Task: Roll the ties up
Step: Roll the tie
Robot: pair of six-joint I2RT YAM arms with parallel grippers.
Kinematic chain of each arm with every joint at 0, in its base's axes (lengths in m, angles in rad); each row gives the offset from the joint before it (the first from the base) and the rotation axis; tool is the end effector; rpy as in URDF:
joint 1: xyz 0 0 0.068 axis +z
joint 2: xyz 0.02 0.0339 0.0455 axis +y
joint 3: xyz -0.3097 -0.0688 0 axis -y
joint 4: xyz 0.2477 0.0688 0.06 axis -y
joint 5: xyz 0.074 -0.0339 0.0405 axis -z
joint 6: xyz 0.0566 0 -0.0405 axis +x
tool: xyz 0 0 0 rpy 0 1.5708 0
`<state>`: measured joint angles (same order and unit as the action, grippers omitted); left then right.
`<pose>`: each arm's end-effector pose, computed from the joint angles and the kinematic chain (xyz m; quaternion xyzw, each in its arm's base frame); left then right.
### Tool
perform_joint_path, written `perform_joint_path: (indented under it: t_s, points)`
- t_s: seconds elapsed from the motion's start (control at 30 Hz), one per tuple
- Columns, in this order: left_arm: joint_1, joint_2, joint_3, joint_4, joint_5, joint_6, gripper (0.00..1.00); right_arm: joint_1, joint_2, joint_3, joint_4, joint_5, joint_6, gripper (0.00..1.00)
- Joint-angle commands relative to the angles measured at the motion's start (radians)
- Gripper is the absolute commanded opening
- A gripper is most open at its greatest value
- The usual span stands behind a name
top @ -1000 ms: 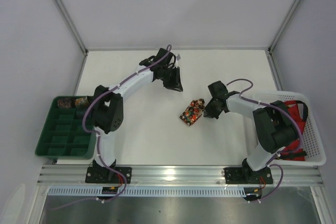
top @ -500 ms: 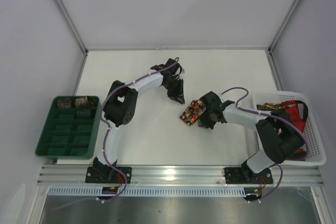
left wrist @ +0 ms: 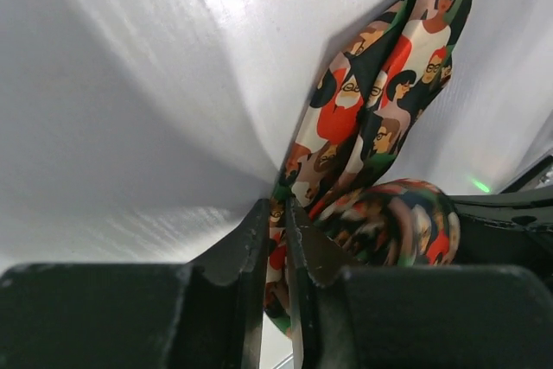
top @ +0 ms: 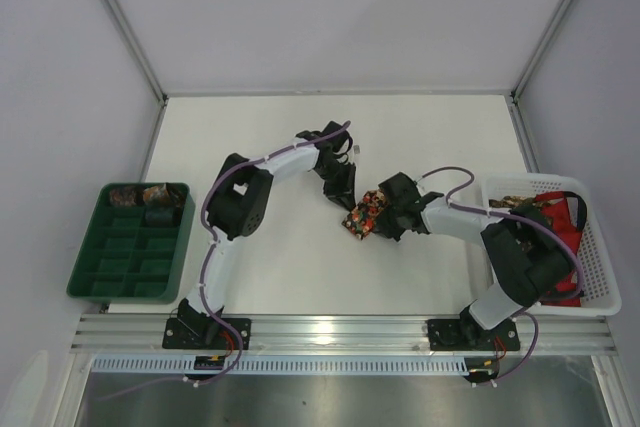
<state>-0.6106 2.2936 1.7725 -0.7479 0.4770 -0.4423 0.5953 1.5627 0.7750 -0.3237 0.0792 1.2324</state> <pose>0.4001 -0.3117 0.1558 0.1161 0.9543 -0.2753 0.0089 0.2448 0.1604 0.1731 0.3133 0.9212 0.1566 0.1695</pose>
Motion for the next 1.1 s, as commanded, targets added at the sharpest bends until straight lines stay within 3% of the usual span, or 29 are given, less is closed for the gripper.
perform_joint_path:
  t_s: [0.0, 0.2, 0.57, 0.77, 0.87, 0.97, 1.07]
  points:
    - [-0.003, 0.033, 0.053, -0.021, 0.052, 0.040, 0.19, 0.011, 0.095, 0.003, 0.035, 0.028, 0.025, 0.07]
    - [-0.011, 0.066, 0.102, -0.079, 0.039, 0.063, 0.19, 0.028, 0.174, 0.035, 0.065, 0.002, 0.085, 0.06]
    - [0.047, 0.017, 0.156, -0.140, -0.147, 0.071, 0.21, 0.006, -0.032, 0.004, -0.081, 0.073, -0.111, 0.07]
    - [0.115, -0.039, 0.166, -0.134, -0.189, 0.077, 0.36, -0.054, -0.098, 0.067, -0.080, 0.077, -0.391, 0.09]
    - [0.137, -0.089, 0.153, -0.130, -0.196, 0.083, 0.40, -0.138, -0.092, 0.113, -0.029, -0.050, -0.554, 0.14]
    - [0.143, -0.158, 0.102, -0.108, -0.181, 0.091, 0.42, -0.195, -0.012, 0.226, -0.018, -0.131, -0.678, 0.21]
    - [0.146, -0.253, 0.003, -0.070, -0.149, 0.096, 0.43, -0.229, 0.117, 0.369, -0.064, -0.217, -0.755, 0.20]
